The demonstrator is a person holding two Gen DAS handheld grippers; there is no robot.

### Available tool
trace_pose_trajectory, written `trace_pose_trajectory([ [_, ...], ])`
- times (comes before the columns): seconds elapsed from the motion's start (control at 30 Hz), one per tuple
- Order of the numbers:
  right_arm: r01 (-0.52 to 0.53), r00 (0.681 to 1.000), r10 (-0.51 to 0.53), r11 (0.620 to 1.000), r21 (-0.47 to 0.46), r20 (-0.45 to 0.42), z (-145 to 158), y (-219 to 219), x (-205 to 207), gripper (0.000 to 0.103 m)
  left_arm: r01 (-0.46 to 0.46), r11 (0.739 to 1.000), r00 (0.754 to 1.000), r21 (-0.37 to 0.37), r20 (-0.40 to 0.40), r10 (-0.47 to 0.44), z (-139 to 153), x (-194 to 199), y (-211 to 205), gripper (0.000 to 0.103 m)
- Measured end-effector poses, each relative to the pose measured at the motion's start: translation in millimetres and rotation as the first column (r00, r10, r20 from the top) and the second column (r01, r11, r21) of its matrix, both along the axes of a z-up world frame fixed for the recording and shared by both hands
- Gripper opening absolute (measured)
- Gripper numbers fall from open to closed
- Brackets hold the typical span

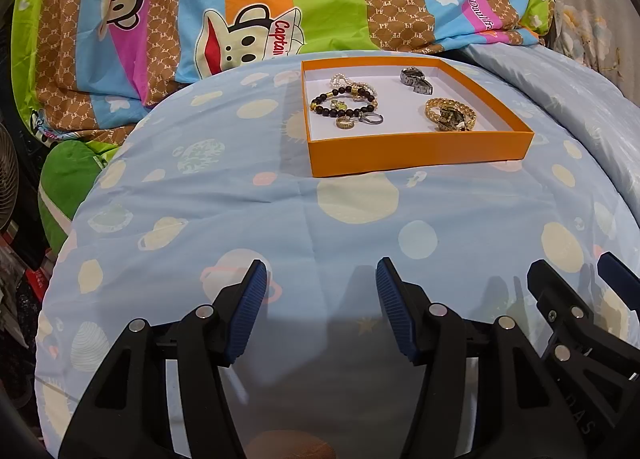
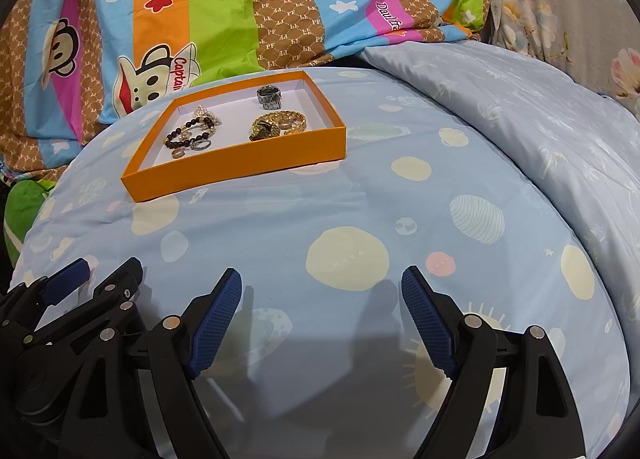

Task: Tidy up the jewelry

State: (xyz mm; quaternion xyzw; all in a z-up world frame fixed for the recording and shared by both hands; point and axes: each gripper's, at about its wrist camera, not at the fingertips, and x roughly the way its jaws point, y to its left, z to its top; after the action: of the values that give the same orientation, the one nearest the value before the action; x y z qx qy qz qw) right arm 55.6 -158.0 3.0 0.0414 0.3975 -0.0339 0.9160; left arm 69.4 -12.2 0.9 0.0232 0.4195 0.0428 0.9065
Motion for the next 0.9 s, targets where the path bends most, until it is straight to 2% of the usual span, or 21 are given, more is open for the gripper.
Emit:
trace_pose_trajectory([
  [0.9,-0.002,1.0,0.002,1.0,-0.001,0.003,0.3,-0.3,-0.3,0.081,-0.007,1.0,1.0,0.009,0.002,0.007,0.1,0.7,0.2,0.055],
])
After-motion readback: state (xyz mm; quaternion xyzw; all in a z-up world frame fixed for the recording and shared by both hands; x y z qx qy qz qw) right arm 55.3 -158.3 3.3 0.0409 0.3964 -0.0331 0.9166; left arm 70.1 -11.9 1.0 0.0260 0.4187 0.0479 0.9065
